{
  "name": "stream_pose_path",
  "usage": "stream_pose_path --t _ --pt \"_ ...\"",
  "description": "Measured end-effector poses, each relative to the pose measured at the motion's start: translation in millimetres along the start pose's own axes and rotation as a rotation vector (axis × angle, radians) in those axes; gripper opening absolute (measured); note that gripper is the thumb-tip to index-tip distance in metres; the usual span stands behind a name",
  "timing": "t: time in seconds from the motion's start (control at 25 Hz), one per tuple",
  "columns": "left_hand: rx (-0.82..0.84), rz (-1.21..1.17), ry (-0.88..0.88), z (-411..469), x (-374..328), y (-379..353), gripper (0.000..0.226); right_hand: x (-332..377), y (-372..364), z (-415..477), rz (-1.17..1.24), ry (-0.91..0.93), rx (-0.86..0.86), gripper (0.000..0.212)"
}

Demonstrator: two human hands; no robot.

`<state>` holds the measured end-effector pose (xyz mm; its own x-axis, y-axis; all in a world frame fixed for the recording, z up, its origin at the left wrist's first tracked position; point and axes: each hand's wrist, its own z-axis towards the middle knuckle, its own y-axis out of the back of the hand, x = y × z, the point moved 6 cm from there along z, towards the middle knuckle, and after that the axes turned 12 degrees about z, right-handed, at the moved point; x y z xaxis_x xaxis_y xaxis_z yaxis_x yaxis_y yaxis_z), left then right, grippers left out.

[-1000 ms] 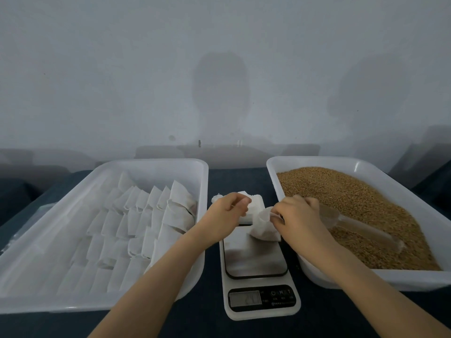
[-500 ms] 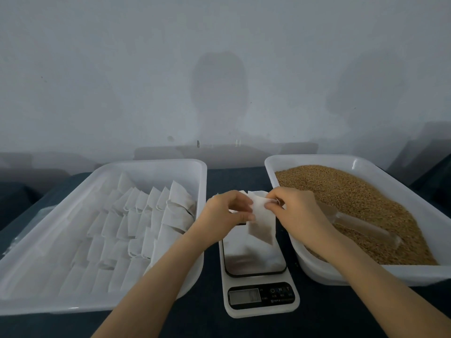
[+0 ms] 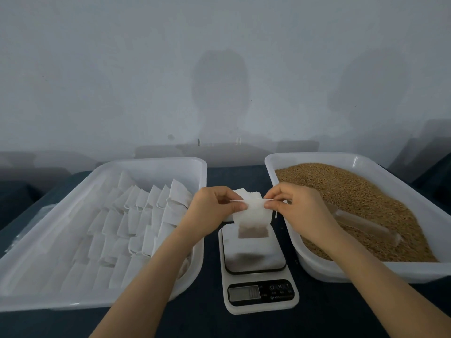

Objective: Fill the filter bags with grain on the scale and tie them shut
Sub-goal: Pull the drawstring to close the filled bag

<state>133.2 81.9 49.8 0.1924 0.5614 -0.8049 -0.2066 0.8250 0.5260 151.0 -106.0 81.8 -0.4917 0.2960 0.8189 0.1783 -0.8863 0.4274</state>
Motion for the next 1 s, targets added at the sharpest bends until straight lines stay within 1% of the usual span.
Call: stream_pose_path --t 0.08,0.12,0.2,0.28,0.36,0.52,0.72,1.0 --pt "0.01 0.0 0.008 -1.7 -0.2 0.7 0.013 -6.2 -0.8 -0.7 0.023 -0.006 -0.018 0.009" --pt "0.026 0.049 0.013 -2.3 0.9 -0.7 0.013 -10.9 -2.9 -1.4 0.013 -0.012 -0.009 0.006" --pt "0.086 0.23 0.007 -3.5 3.4 -6.5 0.018 -21.7 -10.1 -4.6 -0.065 -0.033 0.042 0.002" --pt "0.15 0.342 0.006 -4.9 6.7 -11.1 0.021 -30.7 -15.5 -7.8 -0.121 -0.055 0.081 0.005" --pt "0.161 0.343 0.011 -4.9 8.9 -12.0 0.022 -34.2 -16.6 -8.0 -0.116 -0.05 0.092 0.007" --pt "0.117 0.348 -0.001 -3.2 7.8 -10.9 0.024 -36.0 -18.1 -10.6 -0.082 -0.065 0.101 0.008" --pt "0.101 0.352 -0.013 -3.7 7.1 -10.6 0.018 -34.8 -18.0 -11.3 -0.084 -0.078 0.093 0.008" --pt "0.105 0.359 -0.007 -5.8 4.6 -10.5 0.018 -35.5 -16.2 -12.3 -0.071 -0.09 0.079 0.01"
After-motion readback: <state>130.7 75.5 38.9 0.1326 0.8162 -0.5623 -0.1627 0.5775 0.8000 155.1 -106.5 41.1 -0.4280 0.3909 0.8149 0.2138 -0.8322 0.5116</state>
